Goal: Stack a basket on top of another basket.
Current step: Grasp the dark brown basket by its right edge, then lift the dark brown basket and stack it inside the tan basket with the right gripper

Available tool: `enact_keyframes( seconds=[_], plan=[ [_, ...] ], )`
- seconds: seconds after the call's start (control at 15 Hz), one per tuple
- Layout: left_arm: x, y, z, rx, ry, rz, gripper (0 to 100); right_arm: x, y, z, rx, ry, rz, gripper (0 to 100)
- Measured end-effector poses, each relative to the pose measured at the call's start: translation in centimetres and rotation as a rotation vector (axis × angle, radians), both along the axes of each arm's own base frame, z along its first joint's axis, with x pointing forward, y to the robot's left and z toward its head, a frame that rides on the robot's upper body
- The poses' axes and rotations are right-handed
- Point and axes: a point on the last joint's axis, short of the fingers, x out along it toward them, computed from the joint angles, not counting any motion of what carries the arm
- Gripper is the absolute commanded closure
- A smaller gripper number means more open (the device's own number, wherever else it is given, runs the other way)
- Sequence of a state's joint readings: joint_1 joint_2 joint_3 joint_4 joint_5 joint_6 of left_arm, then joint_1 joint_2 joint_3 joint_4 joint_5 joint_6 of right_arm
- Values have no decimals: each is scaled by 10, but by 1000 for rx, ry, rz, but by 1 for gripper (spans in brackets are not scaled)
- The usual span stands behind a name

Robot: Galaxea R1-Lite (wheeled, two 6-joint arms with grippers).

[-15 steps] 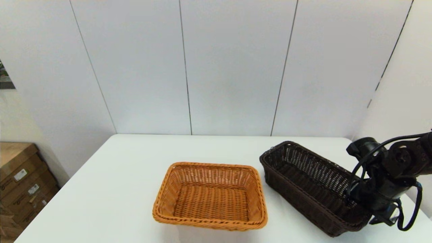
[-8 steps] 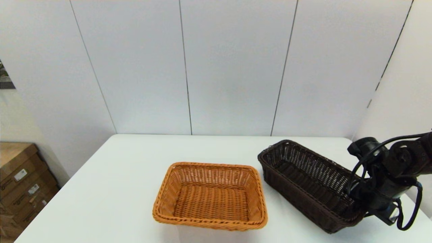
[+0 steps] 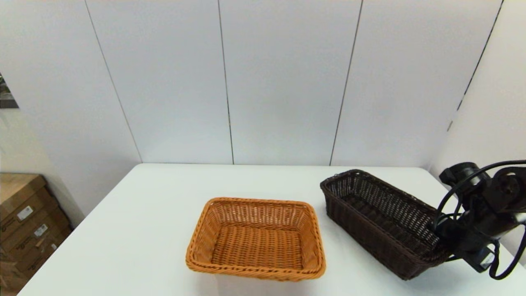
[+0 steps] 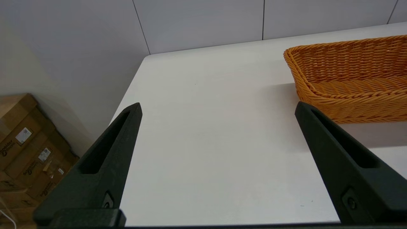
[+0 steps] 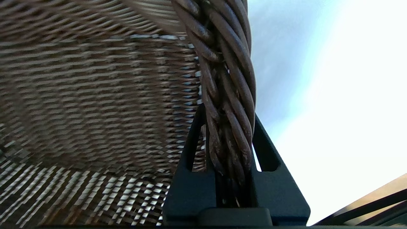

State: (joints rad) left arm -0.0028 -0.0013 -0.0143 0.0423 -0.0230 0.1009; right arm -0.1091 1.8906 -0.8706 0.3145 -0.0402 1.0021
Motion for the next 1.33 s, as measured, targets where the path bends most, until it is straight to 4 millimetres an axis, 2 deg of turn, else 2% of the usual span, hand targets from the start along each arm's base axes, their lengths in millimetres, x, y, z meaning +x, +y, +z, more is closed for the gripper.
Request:
enact_keyframes(
  seconds=[0.2,0.93,1.13,1.33],
  plan=[
    [0,0,0,0,0,0,0,-2,-5,12,102,-64,-42,100],
    [0,0,0,-1,0,0,0,-14,-5,55,151,-282,16,100],
    [0,0,0,0,1,0,0,-18,7,69,161,-328,132,100],
    [0,0,0,0,0,1,0,-23,31,86,187,-354,265,100]
  ],
)
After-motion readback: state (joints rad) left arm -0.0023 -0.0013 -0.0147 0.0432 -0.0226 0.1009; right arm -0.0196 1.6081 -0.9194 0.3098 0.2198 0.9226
